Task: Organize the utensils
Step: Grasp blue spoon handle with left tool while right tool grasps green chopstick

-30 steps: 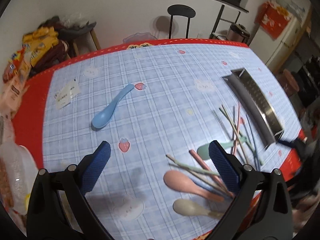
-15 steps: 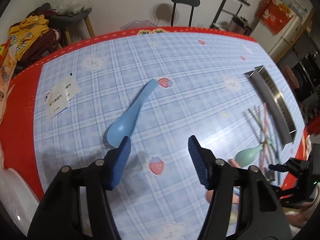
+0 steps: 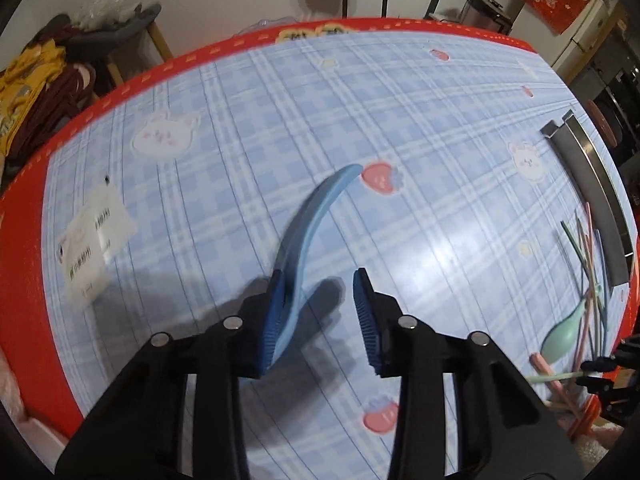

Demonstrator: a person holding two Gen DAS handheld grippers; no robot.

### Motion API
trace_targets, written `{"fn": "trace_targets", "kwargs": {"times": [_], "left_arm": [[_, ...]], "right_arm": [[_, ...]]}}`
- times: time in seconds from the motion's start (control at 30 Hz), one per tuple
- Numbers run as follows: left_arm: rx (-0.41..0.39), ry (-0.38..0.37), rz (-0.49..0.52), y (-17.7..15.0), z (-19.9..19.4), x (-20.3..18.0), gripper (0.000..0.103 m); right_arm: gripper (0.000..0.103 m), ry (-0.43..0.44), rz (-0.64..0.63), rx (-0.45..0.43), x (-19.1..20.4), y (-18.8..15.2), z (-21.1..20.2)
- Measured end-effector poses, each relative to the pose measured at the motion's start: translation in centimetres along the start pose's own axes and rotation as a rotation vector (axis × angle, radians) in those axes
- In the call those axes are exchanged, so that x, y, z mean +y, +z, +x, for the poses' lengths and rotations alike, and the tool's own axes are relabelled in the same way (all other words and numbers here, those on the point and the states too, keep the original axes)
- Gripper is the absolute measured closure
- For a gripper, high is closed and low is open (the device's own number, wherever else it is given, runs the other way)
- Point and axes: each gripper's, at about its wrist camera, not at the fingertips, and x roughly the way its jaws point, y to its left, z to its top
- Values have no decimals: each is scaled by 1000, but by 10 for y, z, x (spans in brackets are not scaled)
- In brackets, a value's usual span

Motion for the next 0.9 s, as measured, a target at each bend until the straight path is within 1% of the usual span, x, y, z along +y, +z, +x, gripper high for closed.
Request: {"fn": "trace_targets", "kwargs": {"times": [0.1, 0.13, 0.2, 0.3, 0.4, 0.43, 0.47, 0.5, 0.57, 0.7, 0.8, 0.9], "left_arm": [[-2, 8, 17, 7, 4, 0, 66], [0, 32, 34, 10, 6, -1, 66], [15, 53, 54, 15, 10, -2, 66], [22, 34, 64, 19, 14, -2, 66], [21, 33, 74, 21, 18, -1, 66], [15, 40, 81, 22, 19, -1, 69], [12, 54, 86, 23, 19, -1, 76], [11, 67, 84, 23, 19, 0, 80], [15, 56, 69, 22, 19, 3, 91], [28, 34, 78, 12, 16, -1, 92], [48, 26, 105, -3, 11, -12, 92], [61, 27, 130, -21, 4, -24, 93]], "right_arm": [[93, 24, 21, -1, -2, 0, 0], [93, 26, 23, -1, -3, 0, 0], [93, 31, 27, -2, -4, 0, 0], [93, 39, 36, -3, -6, -2, -1], [93, 44, 47, -6, -9, -3, -2], [93, 46, 52, -6, -10, -4, -2], [93, 47, 58, -8, -11, -4, -3], [93, 47, 62, -8, -12, -5, -3], [93, 48, 70, -8, -13, -6, -4], [94, 60, 87, -9, -15, -9, -5], [96, 75, 104, -22, -17, -11, -9], [96, 98, 122, -36, -18, -10, -11]]}}
